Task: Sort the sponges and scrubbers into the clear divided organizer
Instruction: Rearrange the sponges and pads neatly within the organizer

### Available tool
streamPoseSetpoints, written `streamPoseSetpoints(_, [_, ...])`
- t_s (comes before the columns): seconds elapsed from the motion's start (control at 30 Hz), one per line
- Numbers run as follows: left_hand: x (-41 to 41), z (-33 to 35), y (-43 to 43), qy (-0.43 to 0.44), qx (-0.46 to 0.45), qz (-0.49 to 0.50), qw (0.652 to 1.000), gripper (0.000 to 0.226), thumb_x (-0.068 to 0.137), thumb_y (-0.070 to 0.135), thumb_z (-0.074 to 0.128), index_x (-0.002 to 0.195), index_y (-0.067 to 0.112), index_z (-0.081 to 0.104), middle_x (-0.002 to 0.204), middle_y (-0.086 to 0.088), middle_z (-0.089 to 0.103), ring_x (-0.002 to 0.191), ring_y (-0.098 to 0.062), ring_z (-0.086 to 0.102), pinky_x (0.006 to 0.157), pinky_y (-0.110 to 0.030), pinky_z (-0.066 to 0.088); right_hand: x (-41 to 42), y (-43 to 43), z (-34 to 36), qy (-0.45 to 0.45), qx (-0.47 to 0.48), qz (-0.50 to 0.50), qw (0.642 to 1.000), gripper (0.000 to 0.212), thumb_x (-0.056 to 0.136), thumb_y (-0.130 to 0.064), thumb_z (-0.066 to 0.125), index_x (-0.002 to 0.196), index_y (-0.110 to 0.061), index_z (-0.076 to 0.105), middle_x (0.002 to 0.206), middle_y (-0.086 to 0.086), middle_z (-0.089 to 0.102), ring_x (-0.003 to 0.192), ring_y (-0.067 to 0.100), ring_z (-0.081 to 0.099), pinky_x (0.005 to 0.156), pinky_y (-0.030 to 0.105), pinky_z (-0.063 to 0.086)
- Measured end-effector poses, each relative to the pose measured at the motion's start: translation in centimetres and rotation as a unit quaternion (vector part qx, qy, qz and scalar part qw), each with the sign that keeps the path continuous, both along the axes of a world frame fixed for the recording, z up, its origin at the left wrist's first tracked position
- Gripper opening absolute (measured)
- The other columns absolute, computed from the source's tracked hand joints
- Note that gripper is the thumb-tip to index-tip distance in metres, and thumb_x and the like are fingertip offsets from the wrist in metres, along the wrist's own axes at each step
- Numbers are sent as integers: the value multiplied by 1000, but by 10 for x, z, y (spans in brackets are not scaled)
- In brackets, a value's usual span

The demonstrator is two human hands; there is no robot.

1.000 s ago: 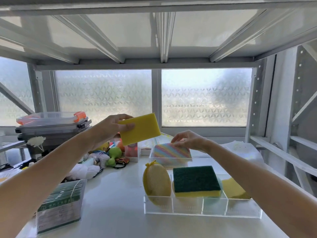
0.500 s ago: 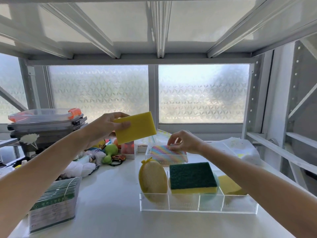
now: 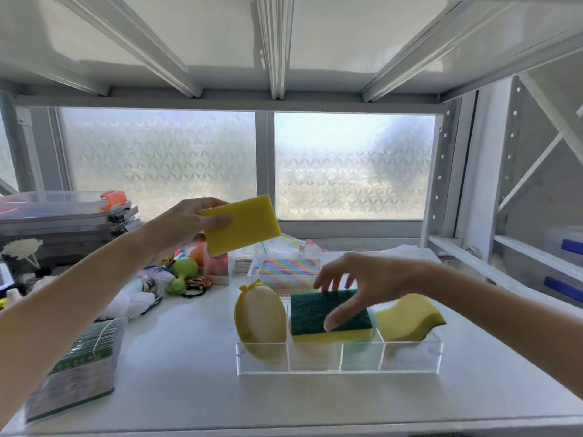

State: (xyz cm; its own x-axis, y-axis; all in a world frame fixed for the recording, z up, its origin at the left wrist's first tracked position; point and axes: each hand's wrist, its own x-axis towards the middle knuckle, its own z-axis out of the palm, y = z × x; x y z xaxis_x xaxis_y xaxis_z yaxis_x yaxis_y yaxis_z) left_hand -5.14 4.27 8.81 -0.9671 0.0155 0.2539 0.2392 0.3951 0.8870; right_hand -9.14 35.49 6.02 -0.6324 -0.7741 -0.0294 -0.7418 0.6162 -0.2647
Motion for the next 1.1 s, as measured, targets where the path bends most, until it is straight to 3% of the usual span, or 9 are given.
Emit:
streamPoseSetpoints(0.07, [-5, -1, 10, -1, -2, 11, 1000, 31, 82, 28, 66, 111, 18, 63, 119, -14, 63, 109, -26, 62, 92, -34, 52, 8, 4, -13, 46, 51, -7, 998, 71, 65, -56, 77, 127, -29, 55, 121, -11, 58, 104, 6, 52, 94, 24, 45])
streamPoseSetpoints(0.13, [-11, -2, 18, -6, -8, 10, 1000, 23, 86, 23, 63, 108, 20, 64, 115, -11, 64, 109, -27, 62, 99, -41, 48, 7, 4, -21, 64, 32, -2, 997, 70, 67, -52, 78, 127, -27, 54, 122, -8, 58, 105, 7, 50, 96, 27, 45])
streamPoseSetpoints(0.27, [-25, -3, 32, -3, -31, 14, 999, 28, 85, 25, 65, 112, 17, 62, 112, -10, 65, 108, -28, 62, 100, -44, 48, -7, 21, -8, 31, -71, -11, 997, 62, 64, -42, 82, 118, -28, 54, 113, -7, 61, 103, 10, 57, 93, 34, 51])
streamPoseSetpoints(0.37, [-39, -2, 46, 7, -27, 46, 999, 35, 86, 23, 63, 118, 12, 56, 116, -13, 62, 108, -28, 61, 97, -42, 49, -38, 52, 20, 69, -153, -68, 983, 55, 64, -28, 84, 111, -25, 55, 110, -3, 60, 102, 15, 56, 93, 37, 49])
streamPoseSetpoints(0.5, [-54, -3, 70, 18, 6, 76, 997, 38, 88, 21, 61, 122, 8, 48, 119, -14, 56, 110, -30, 58, 90, -39, 51, -83, 66, 22, 59, -119, -135, 982, 57, 60, -27, 88, 107, -21, 56, 114, 2, 60, 107, 19, 55, 94, 40, 49])
streamPoseSetpoints(0.6, [-64, -7, 86, 23, 22, 58, 998, 33, 89, 18, 60, 118, 9, 49, 120, -19, 55, 111, -34, 57, 91, -41, 52, -104, 57, 1, 28, -77, -141, 987, 56, 60, -27, 88, 108, -19, 58, 113, 2, 61, 107, 18, 56, 91, 32, 49])
streamPoseSetpoints(0.8, [-83, -18, 109, -9, 11, 18, 1000, 34, 91, 23, 58, 120, 8, 50, 117, -16, 56, 102, -27, 57, 85, -36, 52, -115, 58, -12, -3, -73, -115, 991, 17, 72, -19, 80, 84, -29, 74, 113, -5, 59, 93, 16, 63, 86, 34, 55])
streamPoseSetpoints(0.93, [-93, -21, 121, -39, -3, 17, 999, 45, 90, 26, 57, 128, 5, 47, 120, -14, 54, 107, -29, 55, 87, -38, 51, -111, 65, -9, -38, -72, -128, 988, 24, 81, -29, 71, 102, -17, 76, 130, 0, 54, 106, 18, 61, 93, 32, 53])
streamPoseSetpoints(1.1, [-108, -22, 150, -95, -9, 20, 995, 49, 86, 27, 64, 124, 2, 44, 117, -16, 53, 111, -31, 55, 94, -42, 52, -111, 85, 2, 4, -121, -172, 978, 39, 78, -27, 75, 111, -7, 70, 115, 8, 70, 103, 20, 66, 98, 38, 51])
